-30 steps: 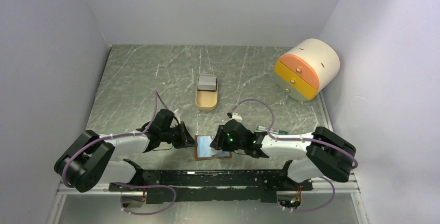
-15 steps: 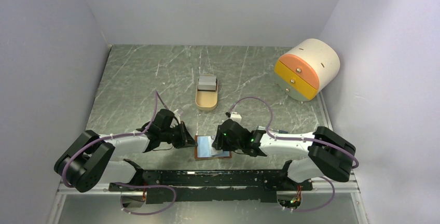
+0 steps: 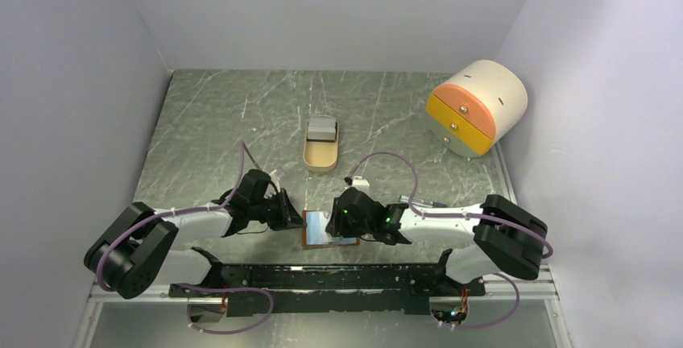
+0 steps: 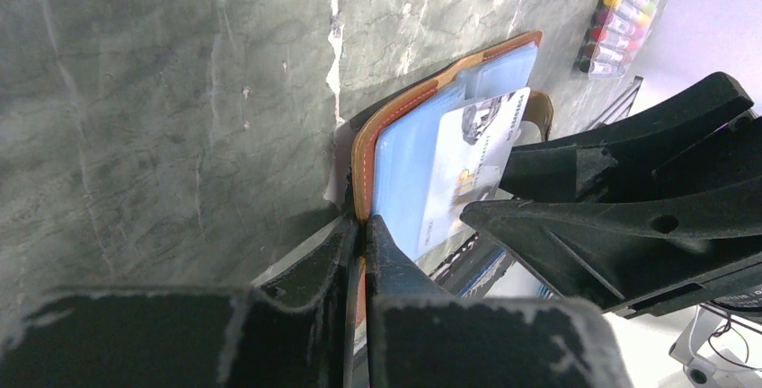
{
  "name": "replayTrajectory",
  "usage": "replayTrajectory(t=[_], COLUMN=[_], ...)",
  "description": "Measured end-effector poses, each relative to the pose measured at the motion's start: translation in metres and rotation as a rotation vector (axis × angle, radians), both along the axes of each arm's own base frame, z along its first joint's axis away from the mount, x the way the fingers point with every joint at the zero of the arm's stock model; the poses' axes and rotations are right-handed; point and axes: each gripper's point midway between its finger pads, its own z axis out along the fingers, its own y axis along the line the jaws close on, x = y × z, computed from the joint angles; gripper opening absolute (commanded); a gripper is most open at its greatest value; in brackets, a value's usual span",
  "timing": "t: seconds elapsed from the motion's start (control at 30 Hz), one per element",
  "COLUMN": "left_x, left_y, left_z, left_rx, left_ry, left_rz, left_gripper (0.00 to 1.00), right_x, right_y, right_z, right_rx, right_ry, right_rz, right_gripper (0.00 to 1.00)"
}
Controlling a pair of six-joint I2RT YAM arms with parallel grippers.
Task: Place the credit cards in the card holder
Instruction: Insert the credit card into the card holder.
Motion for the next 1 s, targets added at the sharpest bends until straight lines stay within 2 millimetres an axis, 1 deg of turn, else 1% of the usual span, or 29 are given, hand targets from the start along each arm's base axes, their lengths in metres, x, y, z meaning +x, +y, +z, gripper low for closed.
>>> replayTrajectory(t=[0.27,0.43,0.63,0.87,1.0], left_x=[0.000,0.000,0.000,-0.001,0.000], left_y=[0.000,0.000,0.000,0.000,0.000], left_z=[0.000,0.000,0.002,0.004,0.005], left_rx=[0.000,0.000,-0.003,-0.009,-0.011], left_ry=[0.000,0.000,-0.005,-0.015,-0.017], left_rz=[0.000,0.000,0.000,0.000,-0.001], left_gripper=[0.09,0.09,0.09,0.09,0.09], right_x=[-0.004,-0.003,-0.002,-0.003,-0.003], right_y=[0.010,0.015,0.025,0.026,0.022], right_z=[0.000,-0.002,-0.002,-0.001,-0.001], right_rx=[0.038,0.049,0.067,0.062,0.033], right_ry=[0.020,0.023,0.027,0.032,0.030], right_rz=[0.017,0.024,0.041,0.050,0.045], right_gripper=[0.43,0.44,0.44,0.45,0.45])
